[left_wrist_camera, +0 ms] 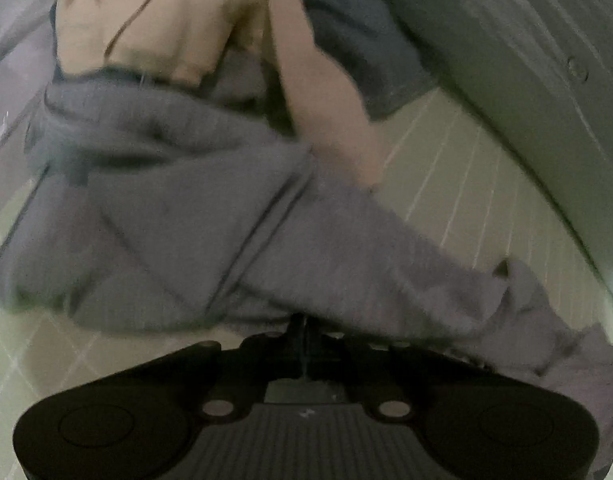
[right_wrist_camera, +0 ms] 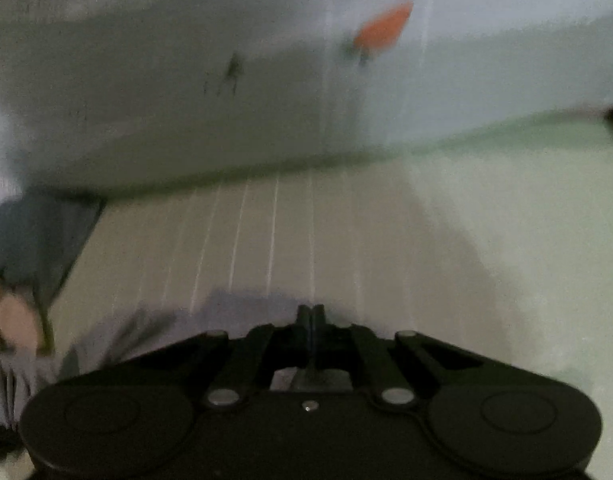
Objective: Fold clothes
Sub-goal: 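Lift the grey sweatshirt with both grippers and lay it flat on the mat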
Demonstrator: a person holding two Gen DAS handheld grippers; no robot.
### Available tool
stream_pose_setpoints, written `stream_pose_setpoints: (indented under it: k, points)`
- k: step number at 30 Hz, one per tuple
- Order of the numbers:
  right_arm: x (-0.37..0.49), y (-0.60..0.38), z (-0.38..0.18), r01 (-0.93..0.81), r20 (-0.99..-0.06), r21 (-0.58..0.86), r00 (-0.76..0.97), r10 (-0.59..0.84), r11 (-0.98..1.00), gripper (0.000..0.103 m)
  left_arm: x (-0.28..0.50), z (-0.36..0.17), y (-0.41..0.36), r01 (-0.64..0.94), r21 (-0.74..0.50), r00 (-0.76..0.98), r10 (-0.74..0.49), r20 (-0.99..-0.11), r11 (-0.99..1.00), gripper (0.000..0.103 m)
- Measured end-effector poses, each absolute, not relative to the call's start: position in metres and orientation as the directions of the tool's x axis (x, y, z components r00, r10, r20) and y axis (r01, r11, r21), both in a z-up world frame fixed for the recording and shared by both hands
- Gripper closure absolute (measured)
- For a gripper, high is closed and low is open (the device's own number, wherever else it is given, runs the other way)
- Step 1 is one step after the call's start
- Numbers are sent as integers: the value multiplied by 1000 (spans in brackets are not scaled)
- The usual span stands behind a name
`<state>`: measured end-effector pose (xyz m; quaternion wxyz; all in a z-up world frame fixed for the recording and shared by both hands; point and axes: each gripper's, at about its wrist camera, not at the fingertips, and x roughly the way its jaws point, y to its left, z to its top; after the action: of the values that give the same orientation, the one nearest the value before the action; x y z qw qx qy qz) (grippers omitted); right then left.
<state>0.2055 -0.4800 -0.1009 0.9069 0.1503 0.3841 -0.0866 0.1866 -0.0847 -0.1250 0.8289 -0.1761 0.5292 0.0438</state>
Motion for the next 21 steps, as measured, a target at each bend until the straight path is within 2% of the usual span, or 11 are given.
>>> stream_pose_setpoints:
  k: [6,10,11,15,17,18,19,21]
  points:
    - [167,-523,-17,378,-478,170,839,-259,910,103,173,-74,-87,-184,-226,571,-83,-817,957,103]
    - [99,-543,16,520,-336,6,806,-488,854,103,136,-49,-88,-151,-201,616,-67,-785,968,103]
    - [85,-550,14,536,-359,-4,787,-502,844,103,125,-48,-88,-147,-202,612,-71,-788,968,103]
    - [47,-569,-24,545,-550,24,707,-444,838,102,87,-73,-94,-158,-188,513,-82,-855,969,103]
    - [36,-557,-48,511,-619,18,681,-391,860,97,69,-88,-96,-171,-187,457,-90,-885,967,103]
    - [36,-552,-54,490,-639,29,680,-360,871,89,60,-94,-97,-178,-186,430,-94,-898,966,103]
    - [37,-546,-60,469,-656,46,680,-327,882,76,56,-94,-97,-184,-185,423,-92,-901,965,102]
    - [42,-534,-68,428,-682,75,681,-267,901,60,55,-89,-95,-201,-175,432,-73,-899,964,98]
